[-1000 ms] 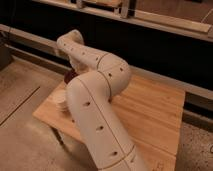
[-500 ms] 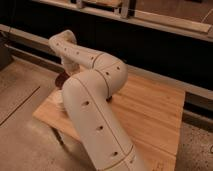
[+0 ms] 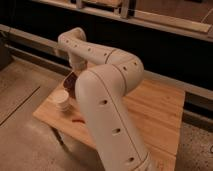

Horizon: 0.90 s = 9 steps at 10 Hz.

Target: Drag the ceramic bowl in a circle

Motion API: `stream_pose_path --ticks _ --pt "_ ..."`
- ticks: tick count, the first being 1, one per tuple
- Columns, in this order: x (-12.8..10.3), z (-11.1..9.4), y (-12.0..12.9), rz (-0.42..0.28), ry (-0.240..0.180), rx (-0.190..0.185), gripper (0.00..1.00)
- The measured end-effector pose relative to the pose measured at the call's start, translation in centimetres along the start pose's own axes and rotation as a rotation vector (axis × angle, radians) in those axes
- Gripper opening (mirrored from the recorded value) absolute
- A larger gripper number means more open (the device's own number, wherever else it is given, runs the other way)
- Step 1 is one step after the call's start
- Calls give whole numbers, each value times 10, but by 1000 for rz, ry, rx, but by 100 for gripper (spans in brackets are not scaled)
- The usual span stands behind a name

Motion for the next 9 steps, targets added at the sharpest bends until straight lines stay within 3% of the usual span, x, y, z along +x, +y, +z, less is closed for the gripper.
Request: stream_pose_path --ticks 4,6,7,9 --pt "-12 4 -33 69 6 26 19" --pt "-16 15 -34 71 8 65 19" --pt "-18 23 -30 55 5 100 19" --pt "-21 32 -16 26 -2 133 19"
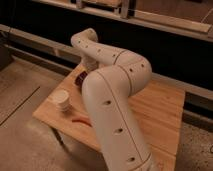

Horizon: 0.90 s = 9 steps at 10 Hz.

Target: Drag the ceramic bowl in a circle

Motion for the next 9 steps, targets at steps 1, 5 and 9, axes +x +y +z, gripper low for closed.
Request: stream_pose_path --ticks 1,5,9 --pt "-1 2 7 -12 -4 9 19" --pt "2 6 39 -65 -5 13 19" --pt "24 -1 81 -131 9 -28 19"
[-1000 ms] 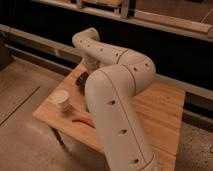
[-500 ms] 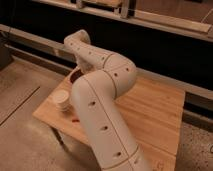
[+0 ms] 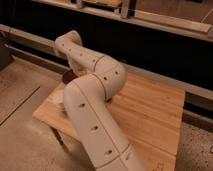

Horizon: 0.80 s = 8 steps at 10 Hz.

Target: Drag the ceramic bowl in a circle

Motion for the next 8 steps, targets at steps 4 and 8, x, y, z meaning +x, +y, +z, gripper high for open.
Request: stream_pose_path --ticks 4,8 --pt "41 -7 30 -21 78 -101 19" --pt "65 -13 -13 92 154 -190 19"
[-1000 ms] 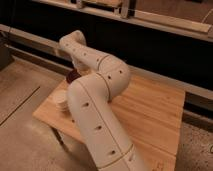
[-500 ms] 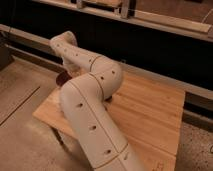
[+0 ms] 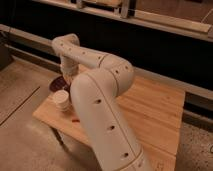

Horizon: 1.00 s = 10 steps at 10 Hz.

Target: Drag the ceramic bowl in a circle

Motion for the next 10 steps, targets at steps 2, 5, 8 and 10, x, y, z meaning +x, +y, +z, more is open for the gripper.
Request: stream_pose_path --ticks 2,5,8,10 --pt "-20 -11 -39 57 -49 40 19" --pt "-41 -25 -80 117 -110 115 19" --pt "-60 -20 -87 120 -146 198 19" --pt "-70 -12 -75 84 -165 247 19"
